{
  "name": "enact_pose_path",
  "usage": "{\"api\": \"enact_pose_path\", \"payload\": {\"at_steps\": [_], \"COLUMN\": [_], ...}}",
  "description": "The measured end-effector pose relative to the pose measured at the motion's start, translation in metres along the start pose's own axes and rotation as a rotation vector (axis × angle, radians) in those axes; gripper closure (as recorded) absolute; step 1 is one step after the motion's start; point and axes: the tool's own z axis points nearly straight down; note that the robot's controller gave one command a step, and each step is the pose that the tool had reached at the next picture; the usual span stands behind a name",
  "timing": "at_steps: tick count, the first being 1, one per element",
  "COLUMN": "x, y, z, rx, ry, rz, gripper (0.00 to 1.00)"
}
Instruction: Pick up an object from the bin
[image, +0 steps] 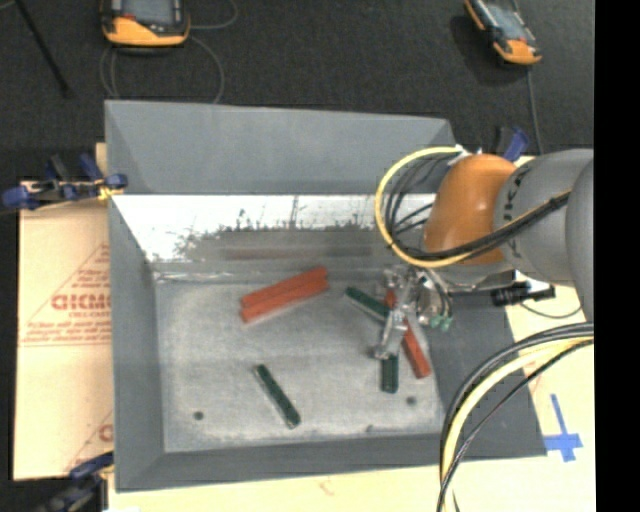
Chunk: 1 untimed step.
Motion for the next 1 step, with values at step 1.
{"api": "enact_pose_path", "payload": {"at_steps": [1], "x": [-0.0032], "y": [0.0017], "z": [0.0002], "rx": [-0.001], "ry": [-0.001], "rz": [0.014], "gripper": [0.0]}}
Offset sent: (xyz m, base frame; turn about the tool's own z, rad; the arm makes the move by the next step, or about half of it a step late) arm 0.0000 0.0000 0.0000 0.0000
